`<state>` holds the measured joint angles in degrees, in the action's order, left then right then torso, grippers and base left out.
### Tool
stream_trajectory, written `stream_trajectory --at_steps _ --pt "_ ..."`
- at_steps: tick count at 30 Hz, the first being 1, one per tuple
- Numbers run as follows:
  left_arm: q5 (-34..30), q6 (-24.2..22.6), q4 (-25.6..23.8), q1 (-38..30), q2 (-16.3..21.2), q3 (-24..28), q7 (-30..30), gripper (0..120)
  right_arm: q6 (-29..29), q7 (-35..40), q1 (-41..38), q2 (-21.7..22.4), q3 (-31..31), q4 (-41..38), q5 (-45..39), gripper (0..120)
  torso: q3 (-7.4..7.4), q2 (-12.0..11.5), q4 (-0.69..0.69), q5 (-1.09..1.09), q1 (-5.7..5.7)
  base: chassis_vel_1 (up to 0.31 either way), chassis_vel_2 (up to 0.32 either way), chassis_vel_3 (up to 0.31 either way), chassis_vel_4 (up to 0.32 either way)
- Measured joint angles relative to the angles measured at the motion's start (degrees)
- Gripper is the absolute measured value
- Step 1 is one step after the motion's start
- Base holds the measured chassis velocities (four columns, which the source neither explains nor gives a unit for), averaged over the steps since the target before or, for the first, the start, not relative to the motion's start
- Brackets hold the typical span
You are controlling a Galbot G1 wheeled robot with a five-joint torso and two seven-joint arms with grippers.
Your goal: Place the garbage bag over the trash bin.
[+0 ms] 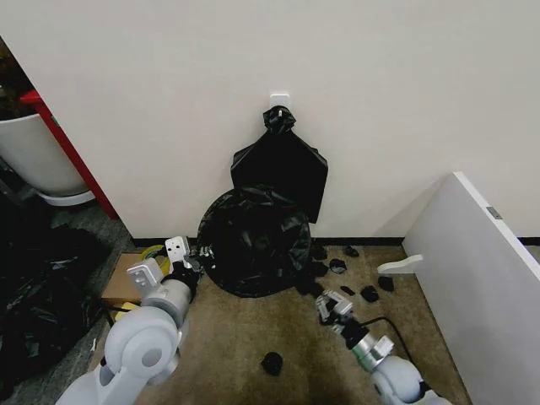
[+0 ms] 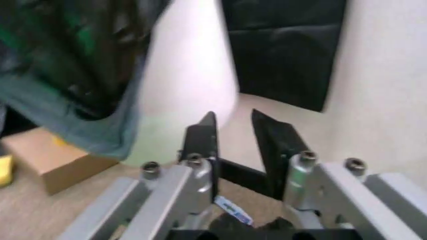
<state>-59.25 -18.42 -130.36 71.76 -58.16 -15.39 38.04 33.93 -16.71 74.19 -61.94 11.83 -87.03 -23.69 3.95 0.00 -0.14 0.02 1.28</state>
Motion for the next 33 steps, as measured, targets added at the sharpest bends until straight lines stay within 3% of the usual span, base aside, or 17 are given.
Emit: stream_trajectory --at_steps 5,9,13,18,21,26,28,33 --pt "0.9 1.4 1.8 -0.7 0.0 0.7 -0.7 0 -1.4 1.8 2.1 2.1 0.7 -1.9 -4.8 39 0.0 0.0 -0.01 0.0 0.0 0.0 0.0 0.0 0.0" --pt "2.5 1.9 3.3 -0.2 0.2 2.6 -1.4 0 -4.2 12.1 4.3 3.0 1.1 -8.2 -6.5 55 0.0 0.0 -0.01 0.0 0.0 0.0 0.0 0.0 0.0" --pt "4.1 2.1 3.8 0.5 0.2 3.9 -2.1 0 -4.5 13.5 4.6 3.3 1.3 -12.6 -8.6 66 0.0 0.0 0.0 0.0 0.0 0.0 0.0 0.0 0.0" --pt "7.7 3.4 5.9 1.1 -1.1 5.5 -3.9 0 -6.5 14.2 4.8 4.6 0.6 -25.1 -8.4 89 0.0 0.0 0.0 -0.01 0.0 0.0 0.0 0.0 0.0" --pt "9.4 4.3 7.1 1.1 -1.3 6.0 -4.9 0 -7.9 14.5 4.8 4.9 -0.6 -28.0 -5.7 91 0.0 0.0 0.0 -0.01 0.0 0.0 0.0 0.0 0.0" --pt "13.6 7.8 9.8 0.6 -1.8 7.4 -8.1 0 -18.7 22.0 4.7 6.1 -6.5 -32.3 1.2 72 0.0 0.0 -0.01 -0.02 0.0 0.0 0.0 0.0 0.0" --pt "13.7 7.9 9.8 0.6 -1.8 7.4 -8.2 0 -19.0 22.2 4.7 6.1 -6.6 -32.4 1.3 70 0.0 0.0 -0.01 -0.01 0.0 0.0 0.0 0.0 0.0" --pt "16.5 12.1 11.7 -0.4 -2.8 10.4 -11.3 0 -32.3 35.1 1.4 6.7 -15.7 -36.5 -1.3 46 0.0 0.0 0.01 -0.01 0.0 0.0 0.0 0.0 0.0"
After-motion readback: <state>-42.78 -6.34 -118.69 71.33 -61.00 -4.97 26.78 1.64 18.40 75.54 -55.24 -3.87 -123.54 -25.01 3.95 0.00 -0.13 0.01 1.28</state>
